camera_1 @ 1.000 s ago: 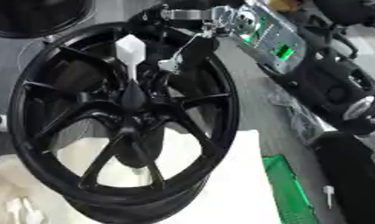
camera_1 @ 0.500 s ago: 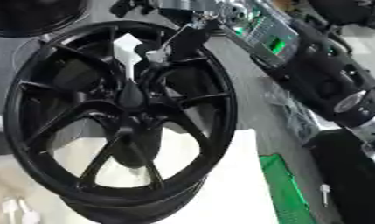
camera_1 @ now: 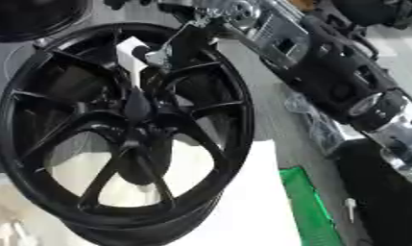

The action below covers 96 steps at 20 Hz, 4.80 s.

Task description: Pull the pin out of the wheel hub.

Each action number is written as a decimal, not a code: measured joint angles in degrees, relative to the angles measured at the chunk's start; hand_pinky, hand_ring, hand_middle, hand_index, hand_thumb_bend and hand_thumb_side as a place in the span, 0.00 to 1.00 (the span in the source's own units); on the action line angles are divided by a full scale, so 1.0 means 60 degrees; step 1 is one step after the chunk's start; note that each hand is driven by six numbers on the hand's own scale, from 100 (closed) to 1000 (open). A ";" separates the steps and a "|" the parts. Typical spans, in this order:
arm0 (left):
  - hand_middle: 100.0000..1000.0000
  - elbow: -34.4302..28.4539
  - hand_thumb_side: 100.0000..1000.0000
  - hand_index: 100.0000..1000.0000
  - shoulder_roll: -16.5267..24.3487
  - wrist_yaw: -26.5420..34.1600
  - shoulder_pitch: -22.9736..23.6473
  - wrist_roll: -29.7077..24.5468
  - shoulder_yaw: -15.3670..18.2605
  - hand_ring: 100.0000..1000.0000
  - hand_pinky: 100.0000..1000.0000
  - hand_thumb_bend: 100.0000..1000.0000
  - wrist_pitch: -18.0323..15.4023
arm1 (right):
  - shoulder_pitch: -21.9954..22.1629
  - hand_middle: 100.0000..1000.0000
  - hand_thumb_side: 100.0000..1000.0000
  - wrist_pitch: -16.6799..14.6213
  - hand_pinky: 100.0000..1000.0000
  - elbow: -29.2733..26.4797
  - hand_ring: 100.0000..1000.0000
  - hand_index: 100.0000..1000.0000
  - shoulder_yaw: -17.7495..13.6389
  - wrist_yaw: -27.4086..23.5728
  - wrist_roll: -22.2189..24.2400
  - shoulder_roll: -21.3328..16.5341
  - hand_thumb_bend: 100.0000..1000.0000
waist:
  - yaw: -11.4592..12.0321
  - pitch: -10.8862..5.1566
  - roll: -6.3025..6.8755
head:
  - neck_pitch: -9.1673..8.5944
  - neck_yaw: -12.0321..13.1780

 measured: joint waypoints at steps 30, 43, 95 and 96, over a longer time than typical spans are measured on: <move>0.55 0.0033 0.95 0.76 0.0000 -0.0239 -0.0012 -0.0129 -0.0007 0.64 0.43 0.07 -0.0026 | 0.0050 0.85 0.26 -0.0512 0.95 0.0442 1.00 0.93 -0.0070 0.0467 0.0436 -0.0037 0.07 | 0.0372 0.0447 -0.0169 | 0.0000 -0.0351; 0.55 0.0056 0.96 0.75 0.0000 -0.0319 -0.0012 -0.0153 -0.0007 0.64 0.43 0.07 -0.0019 | 0.0139 0.86 0.30 -0.0574 0.96 0.0547 1.00 0.94 -0.0166 0.0801 0.0561 -0.0099 0.07 | 0.0431 0.0521 -0.0281 | -0.0001 -0.0443; 0.55 0.0068 0.99 0.75 -0.0001 -0.0657 0.0079 -0.0323 0.0001 0.63 0.43 0.07 0.0049 | 0.0373 0.29 0.21 0.0137 0.86 0.0492 0.81 0.52 -0.0273 0.0979 0.0184 -0.0145 0.00 | 0.0493 0.0767 -0.0639 | -0.0003 -0.0895; 0.55 0.0068 0.99 0.75 -0.0001 -0.0658 0.0079 -0.0327 0.0001 0.63 0.43 0.07 0.0053 | 0.0377 0.28 0.20 0.0179 0.85 0.0494 0.80 0.51 -0.0273 0.0952 0.0171 -0.0145 0.00 | 0.0511 0.0766 -0.0664 | -0.0003 -0.0936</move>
